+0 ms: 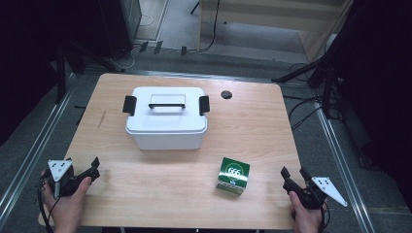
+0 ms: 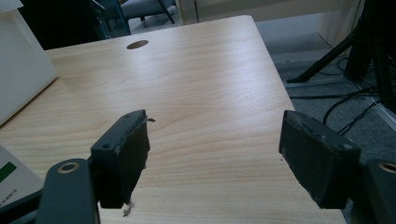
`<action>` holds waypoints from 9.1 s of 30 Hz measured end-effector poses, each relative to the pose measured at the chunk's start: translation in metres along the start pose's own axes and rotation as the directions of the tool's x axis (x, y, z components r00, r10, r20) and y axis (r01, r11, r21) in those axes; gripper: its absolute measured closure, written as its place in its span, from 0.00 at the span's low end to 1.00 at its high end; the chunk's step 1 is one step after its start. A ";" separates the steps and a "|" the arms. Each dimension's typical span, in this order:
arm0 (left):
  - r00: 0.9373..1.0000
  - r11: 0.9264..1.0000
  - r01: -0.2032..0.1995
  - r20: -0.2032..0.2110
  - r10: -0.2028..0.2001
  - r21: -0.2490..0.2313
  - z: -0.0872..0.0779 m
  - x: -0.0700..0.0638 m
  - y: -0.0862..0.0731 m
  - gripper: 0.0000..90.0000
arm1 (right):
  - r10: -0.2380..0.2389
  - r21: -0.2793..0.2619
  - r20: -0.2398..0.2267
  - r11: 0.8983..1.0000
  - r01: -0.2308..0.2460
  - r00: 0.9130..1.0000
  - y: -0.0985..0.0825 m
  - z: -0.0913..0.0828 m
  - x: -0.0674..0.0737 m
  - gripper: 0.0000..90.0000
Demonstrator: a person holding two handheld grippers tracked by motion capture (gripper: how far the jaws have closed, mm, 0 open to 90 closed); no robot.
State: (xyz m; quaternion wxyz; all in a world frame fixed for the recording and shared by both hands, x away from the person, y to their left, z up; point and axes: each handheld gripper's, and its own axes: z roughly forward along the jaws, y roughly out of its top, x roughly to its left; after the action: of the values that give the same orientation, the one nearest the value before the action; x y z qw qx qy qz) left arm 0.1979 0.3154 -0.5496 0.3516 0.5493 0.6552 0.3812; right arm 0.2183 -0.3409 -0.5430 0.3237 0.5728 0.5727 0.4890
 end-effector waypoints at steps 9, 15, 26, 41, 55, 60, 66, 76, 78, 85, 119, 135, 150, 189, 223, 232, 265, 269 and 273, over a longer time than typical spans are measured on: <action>1.000 1.000 -0.003 -0.017 0.003 -0.011 -0.006 -0.017 0.003 0.54 | -0.043 0.002 -0.011 0.999 0.043 0.999 0.000 -0.005 0.008 0.54; 0.996 0.999 -0.037 0.079 0.038 -0.017 -0.013 -0.036 0.003 0.75 | -0.060 0.016 -0.034 0.998 0.061 0.998 0.000 -0.007 0.019 0.65; 0.944 0.995 -0.096 0.318 0.087 0.015 -0.020 -0.099 -0.001 0.95 | -0.080 0.058 -0.178 0.994 0.091 0.981 -0.003 -0.020 0.065 0.87; 0.805 0.970 -0.242 0.565 0.182 0.032 -0.011 -0.202 -0.012 1.00 | -0.104 0.154 -0.264 0.977 0.148 0.959 -0.014 0.005 0.102 1.00; 0.715 0.956 -0.291 0.673 0.189 0.040 -0.013 -0.267 -0.014 1.00 | -0.156 0.155 -0.309 0.965 0.212 0.938 -0.016 0.016 0.119 1.00; 0.704 0.952 -0.304 0.681 0.201 0.033 -0.015 -0.271 -0.013 1.00 | -0.150 0.160 -0.342 0.963 0.215 0.928 -0.018 0.020 0.130 1.00; 0.715 0.947 -0.320 0.665 0.218 0.034 -0.019 -0.264 -0.013 1.00 | -0.144 0.175 -0.369 0.959 0.221 0.918 -0.019 0.020 0.141 1.00; 0.739 0.959 -0.284 0.640 0.210 0.013 -0.023 -0.237 -0.012 0.91 | -0.207 0.136 -0.329 0.955 0.263 0.921 -0.019 0.019 0.142 0.88; 0.747 0.974 -0.228 0.640 0.180 -0.008 -0.022 -0.211 -0.009 0.80 | -0.242 0.087 -0.329 0.955 0.285 0.913 -0.013 0.019 0.131 0.78; 0.808 0.989 -0.136 0.572 0.140 -0.050 -0.022 -0.155 0.006 0.59 | -0.257 0.028 -0.295 0.960 0.277 0.920 0.002 0.019 0.110 0.65; 0.982 1.000 -0.017 0.190 0.015 0.007 -0.006 0.003 0.006 0.00 | -0.419 0.039 -0.404 0.880 0.473 0.813 0.108 0.050 0.106 0.19; 0.982 0.992 -0.124 0.147 0.120 0.018 0.001 -0.010 -0.001 0.00 | -0.512 0.029 -0.530 0.786 0.617 0.677 0.156 0.079 0.134 0.28; 0.986 0.994 -0.107 0.125 0.108 -0.013 -0.001 -0.010 -0.003 0.00 | -0.578 -0.008 -0.645 0.660 0.751 0.501 0.187 0.113 0.175 0.43; 0.991 0.995 -0.081 0.114 0.075 0.049 0.007 -0.009 0.001 0.00 | -0.607 0.035 -0.730 0.425 0.905 0.314 0.219 0.165 0.273 0.72; 0.989 0.995 -0.083 0.129 0.076 0.054 0.008 -0.009 0.001 0.00 | -0.633 -0.063 -0.772 0.168 0.984 0.059 0.198 0.191 0.345 0.87; 0.988 0.995 -0.082 0.133 0.074 0.053 0.008 -0.008 0.001 0.00 | -0.631 -0.058 -0.774 0.134 0.989 0.040 0.192 0.195 0.356 0.90; 0.986 0.995 -0.084 0.151 0.074 0.060 0.008 -0.008 0.002 0.00 | -0.694 -0.129 -0.719 0.185 0.974 0.037 0.225 0.179 0.344 0.95; 0.986 0.994 -0.086 0.151 0.076 0.061 0.009 -0.009 0.002 0.00 | -0.699 -0.142 -0.714 0.191 0.971 0.034 0.233 0.173 0.338 0.95; 0.986 0.995 -0.084 0.151 0.074 0.060 0.009 -0.009 0.002 0.00 | -0.705 -0.132 -0.708 0.184 0.974 0.037 0.236 0.169 0.332 0.95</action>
State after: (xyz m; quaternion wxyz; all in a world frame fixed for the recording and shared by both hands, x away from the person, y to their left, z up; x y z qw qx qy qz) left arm 0.2081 0.3075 -0.5515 0.3657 0.6131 0.6171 0.3310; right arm 0.4111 -0.0180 -0.3137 0.2134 -0.0514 0.9504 0.2203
